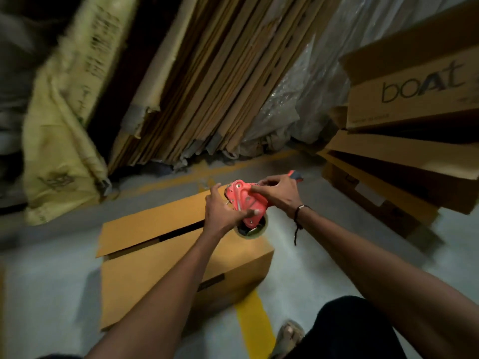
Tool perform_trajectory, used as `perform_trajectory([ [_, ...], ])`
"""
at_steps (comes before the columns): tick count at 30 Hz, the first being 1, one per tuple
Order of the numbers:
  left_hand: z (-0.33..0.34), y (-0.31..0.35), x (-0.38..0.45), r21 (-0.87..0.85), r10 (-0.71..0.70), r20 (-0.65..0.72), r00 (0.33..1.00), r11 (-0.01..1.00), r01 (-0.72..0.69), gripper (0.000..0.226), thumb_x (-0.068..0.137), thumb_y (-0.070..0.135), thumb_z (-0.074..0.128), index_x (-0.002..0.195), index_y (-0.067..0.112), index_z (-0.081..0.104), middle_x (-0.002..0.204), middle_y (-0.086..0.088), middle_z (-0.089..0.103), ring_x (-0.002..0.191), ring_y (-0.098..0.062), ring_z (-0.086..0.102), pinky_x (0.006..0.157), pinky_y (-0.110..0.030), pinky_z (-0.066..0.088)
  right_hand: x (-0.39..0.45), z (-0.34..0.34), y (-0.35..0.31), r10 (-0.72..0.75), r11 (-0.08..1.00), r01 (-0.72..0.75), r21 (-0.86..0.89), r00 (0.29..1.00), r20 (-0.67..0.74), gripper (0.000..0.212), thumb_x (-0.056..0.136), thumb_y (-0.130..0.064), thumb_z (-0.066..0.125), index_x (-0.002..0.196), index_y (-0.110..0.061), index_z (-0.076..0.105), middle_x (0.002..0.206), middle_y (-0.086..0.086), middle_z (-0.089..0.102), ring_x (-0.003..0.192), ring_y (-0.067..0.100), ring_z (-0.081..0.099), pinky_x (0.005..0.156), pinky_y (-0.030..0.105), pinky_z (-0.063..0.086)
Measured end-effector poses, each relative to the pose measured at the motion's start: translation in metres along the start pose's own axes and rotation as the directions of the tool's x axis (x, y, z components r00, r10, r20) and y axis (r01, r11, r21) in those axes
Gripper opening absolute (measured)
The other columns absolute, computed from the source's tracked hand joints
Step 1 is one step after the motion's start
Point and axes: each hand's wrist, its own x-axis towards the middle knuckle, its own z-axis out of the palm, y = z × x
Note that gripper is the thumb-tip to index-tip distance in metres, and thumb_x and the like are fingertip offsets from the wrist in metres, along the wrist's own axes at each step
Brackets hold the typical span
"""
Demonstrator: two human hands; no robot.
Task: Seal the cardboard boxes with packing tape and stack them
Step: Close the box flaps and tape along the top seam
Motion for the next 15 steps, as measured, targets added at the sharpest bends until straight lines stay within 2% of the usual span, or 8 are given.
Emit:
perform_trajectory([
  [2, -0.045, -0.013, -0.021, -0.046, -0.073, 0.058, 0.996, 0.996, 0.076, 0.145, 0.032, 0.073, 0.094, 0.153, 0.024, 0.03, 0.153, -0.011, 0.049, 0.136, -0.03, 0.053, 0.108, -0.047, 0.05, -0.019, 0.023, -0.026, 0.024, 0.996, -0.028, 0.083, 0.998, 0.055, 0.04, 0.065, -0.058, 0.088, 0.082, -0.022, 0.081, 0.079, -0.007, 0.077, 0.079, 0.011, 0.074, 0.074, 0.04, 0.065],
  [5, -0.108, -0.035, -0.05, -0.028, -0.152, 0.079, 0.985, 0.988, 0.154, 0.112, 0.049, 0.061, 0.099, 0.14, 0.025, 0.044, 0.133, -0.001, 0.06, 0.116, -0.019, 0.061, 0.092, -0.039, 0.055, -0.047, 0.06, -0.064, 0.065, 0.984, -0.088, 0.152, 0.986, 0.152, 0.04, 0.064, -0.058, 0.087, 0.078, -0.021, 0.082, 0.077, -0.006, 0.076, 0.079, 0.015, 0.074, 0.072, 0.044, 0.065],
  [8, -0.159, -0.061, -0.075, -0.024, -0.241, 0.051, 0.969, 0.97, 0.243, 0.108, 0.043, 0.074, 0.094, 0.129, 0.025, 0.048, 0.118, 0.002, 0.064, 0.104, -0.016, 0.065, 0.077, -0.038, 0.059, -0.074, 0.096, -0.1, 0.135, 0.963, -0.204, 0.178, 0.932, 0.336, 0.026, 0.081, -0.036, 0.078, 0.076, -0.011, 0.075, 0.075, 0.006, 0.068, 0.07, 0.024, 0.071, 0.071, 0.052, 0.064],
  [10, -0.188, -0.081, -0.091, -0.074, -0.317, 0.04, 0.948, 0.945, 0.319, 0.101, 0.047, 0.072, 0.093, 0.124, 0.02, 0.053, 0.115, -0.002, 0.067, 0.1, -0.018, 0.068, 0.073, -0.039, 0.06, -0.088, 0.117, -0.118, 0.105, 0.963, -0.213, 0.167, 0.863, 0.494, 0.015, 0.09, -0.019, 0.066, 0.085, -0.005, 0.069, 0.087, 0.015, 0.064, 0.073, 0.028, 0.073, 0.069, 0.046, 0.065],
  [12, -0.213, -0.098, -0.107, -0.131, -0.369, 0.069, 0.927, 0.918, 0.375, 0.083, 0.057, 0.065, 0.093, 0.116, 0.015, 0.063, 0.111, -0.007, 0.072, 0.095, -0.021, 0.071, 0.075, -0.041, 0.063, -0.097, 0.133, -0.128, -0.01, 0.996, -0.052, 0.079, 0.772, 0.636, 0.015, 0.092, -0.012, 0.065, 0.105, -0.005, 0.069, 0.103, 0.013, 0.069, 0.086, 0.024, 0.075, 0.068, 0.028, 0.062],
  [13, -0.225, -0.108, -0.113, -0.17, -0.404, 0.101, 0.909, 0.893, 0.416, 0.08, 0.057, 0.065, 0.092, 0.113, 0.014, 0.067, 0.109, -0.008, 0.074, 0.093, -0.022, 0.072, 0.075, -0.04, 0.063, -0.099, 0.14, -0.132, -0.088, 0.991, 0.135, -0.015, 0.723, 0.685, 0.027, 0.089, -0.013, 0.07, 0.115, -0.011, 0.069, 0.106, 0.005, 0.071, 0.088, 0.016, 0.073, 0.068, 0.017, 0.057],
  [14, -0.235, -0.116, -0.12, -0.21, -0.443, 0.133, 0.886, 0.861, 0.463, 0.08, 0.056, 0.065, 0.092, 0.113, 0.014, 0.069, 0.108, -0.009, 0.076, 0.09, -0.023, 0.073, 0.073, -0.038, 0.063, -0.101, 0.15, -0.133, -0.165, 0.931, 0.348, -0.108, 0.668, 0.726, 0.04, 0.084, -0.016, 0.076, 0.123, -0.017, 0.067, 0.106, -0.004, 0.07, 0.087, 0.009, 0.069, 0.066, 0.009, 0.049],
  [15, -0.243, -0.126, -0.126, -0.245, -0.481, 0.168, 0.86, 0.825, 0.509, 0.08, 0.056, 0.065, 0.091, 0.114, 0.014, 0.07, 0.103, -0.008, 0.077, 0.086, -0.023, 0.072, 0.069, -0.035, 0.062, -0.102, 0.16, -0.134, -0.232, 0.833, 0.526, -0.17, 0.612, 0.756, 0.051, 0.079, -0.02, 0.081, 0.127, -0.021, 0.065, 0.105, -0.01, 0.069, 0.087, 0.006, 0.065, 0.066, 0.008, 0.044],
])
